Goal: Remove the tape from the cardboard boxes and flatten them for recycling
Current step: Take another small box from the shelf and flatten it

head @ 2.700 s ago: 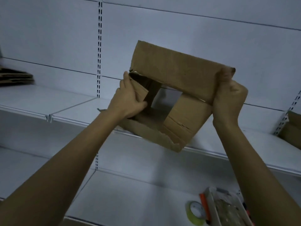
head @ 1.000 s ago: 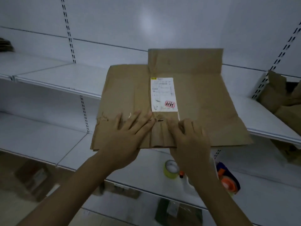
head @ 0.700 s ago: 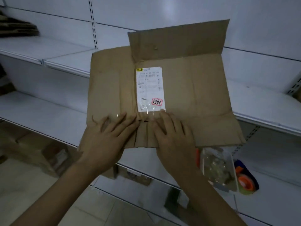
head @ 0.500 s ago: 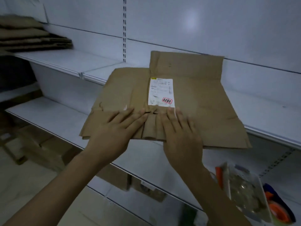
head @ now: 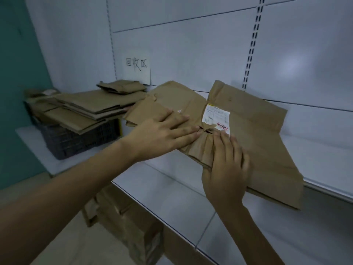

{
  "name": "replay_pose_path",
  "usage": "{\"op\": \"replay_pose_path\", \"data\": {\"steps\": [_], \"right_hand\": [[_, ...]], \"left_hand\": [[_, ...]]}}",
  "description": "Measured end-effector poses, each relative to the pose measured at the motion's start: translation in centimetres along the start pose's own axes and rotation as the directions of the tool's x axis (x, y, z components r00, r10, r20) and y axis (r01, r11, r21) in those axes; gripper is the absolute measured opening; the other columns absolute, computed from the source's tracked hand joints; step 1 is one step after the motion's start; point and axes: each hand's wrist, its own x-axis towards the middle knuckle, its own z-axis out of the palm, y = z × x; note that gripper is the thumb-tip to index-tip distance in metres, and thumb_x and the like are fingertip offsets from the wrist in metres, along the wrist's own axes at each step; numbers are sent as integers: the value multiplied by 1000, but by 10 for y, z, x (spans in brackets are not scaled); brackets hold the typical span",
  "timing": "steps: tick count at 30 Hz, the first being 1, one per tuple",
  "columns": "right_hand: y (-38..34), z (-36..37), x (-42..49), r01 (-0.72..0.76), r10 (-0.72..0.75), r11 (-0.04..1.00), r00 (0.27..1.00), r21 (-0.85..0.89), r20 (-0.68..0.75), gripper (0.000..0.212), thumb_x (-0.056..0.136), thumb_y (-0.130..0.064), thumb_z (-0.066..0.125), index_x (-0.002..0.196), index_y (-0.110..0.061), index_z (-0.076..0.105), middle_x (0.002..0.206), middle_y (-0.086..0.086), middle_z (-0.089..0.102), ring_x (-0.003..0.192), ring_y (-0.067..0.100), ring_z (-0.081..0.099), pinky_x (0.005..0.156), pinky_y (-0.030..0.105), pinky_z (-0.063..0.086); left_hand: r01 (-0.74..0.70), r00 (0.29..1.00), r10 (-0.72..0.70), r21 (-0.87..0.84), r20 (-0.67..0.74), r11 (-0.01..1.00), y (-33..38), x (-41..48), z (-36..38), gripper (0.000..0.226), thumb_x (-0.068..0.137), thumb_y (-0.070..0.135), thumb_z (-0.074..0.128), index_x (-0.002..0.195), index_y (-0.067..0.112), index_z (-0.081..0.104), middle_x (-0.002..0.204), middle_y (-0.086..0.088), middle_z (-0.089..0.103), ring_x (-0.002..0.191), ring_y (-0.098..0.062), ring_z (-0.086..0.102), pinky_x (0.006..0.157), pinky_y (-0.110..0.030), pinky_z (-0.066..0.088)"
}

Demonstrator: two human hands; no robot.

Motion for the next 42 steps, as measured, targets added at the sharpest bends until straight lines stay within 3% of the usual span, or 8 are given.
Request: {"op": "replay_pose_path", "data": {"steps": [11, 16, 24, 28, 31, 35, 40, 42], "right_hand": [[-124, 131, 91, -85, 89, 995, 992, 47, -87, 57, 76, -17, 40, 132, -12, 54, 139, 17, 49, 129, 35, 44, 103, 54, 33], [-172, 178, 152, 49, -55, 998, 982, -35, -179, 47, 84, -4, 52, 130, -10, 57, 133, 18, 55, 123, 33, 52, 101, 55, 38], [-265, 248, 230, 184, -255, 938, 941, -294, -223, 49, 96, -12, 20, 129, -15, 57, 133, 18, 56, 124, 33, 52, 101, 53, 37], [-324, 285, 260, 225, -282, 908, 952, -354, -118, 50, 96, -15, 18, 132, -12, 52, 136, 19, 52, 127, 34, 49, 104, 52, 33], [-372, 323, 283, 326, -297, 890, 945, -318, 137, 53, 91, -20, 24, 142, -12, 36, 148, 21, 35, 138, 35, 31, 109, 49, 24], [-421, 383, 292, 446, -303, 883, 777, -144, 552, 50, 100, -33, 33, 147, -16, 24, 150, 19, 26, 138, 36, 22, 109, 49, 20], [-434, 410, 278, 148, -235, 972, 539, 184, 809, 58, 95, -58, 28, 140, -22, 39, 143, 12, 40, 130, 29, 38, 108, 43, 30], [-426, 401, 302, 74, -202, 978, 585, 195, 786, 58, 95, -61, 26, 127, -23, 54, 135, 5, 51, 125, 22, 45, 108, 37, 31]], "left_hand": [[-133, 991, 136, 97, -17, 986, -170, -41, 106, 41, 98, 7, 40, 136, 10, 52, 136, -7, 57, 123, -36, 54, 95, -51, 48], [-110, 975, 139, 167, -174, 980, -246, -67, 148, 34, 98, 3, 47, 131, 7, 57, 136, -8, 55, 122, -37, 54, 95, -56, 47], [16, 947, 51, 204, -318, 979, -355, -134, 227, 34, 100, 2, 41, 131, 5, 55, 135, -10, 55, 122, -38, 53, 98, -56, 46], [71, 942, -37, 91, -333, 993, -412, -179, 281, 46, 105, 2, 15, 136, 4, 50, 141, -14, 48, 127, -40, 48, 103, -56, 40], [135, 940, -114, 42, -321, 990, -454, -222, 331, 51, 93, -12, 30, 136, 7, 51, 137, -15, 54, 119, -40, 56, 95, -56, 47], [380, 924, -372, -306, 89, 873, -455, -276, 396, 45, 95, 22, 53, 139, 29, 48, 137, -5, 56, 118, -30, 58, 91, -43, 50], [410, 903, -266, -491, 337, 769, -446, -301, 440, 58, 95, 15, 44, 139, 51, 35, 148, -1, 44, 128, -24, 47, 100, -33, 37], [418, 904, -292, -508, 312, 753, -449, -301, 445, 63, 93, 9, 43, 139, 51, 36, 145, -1, 47, 127, -24, 48, 99, -33, 39]]}}
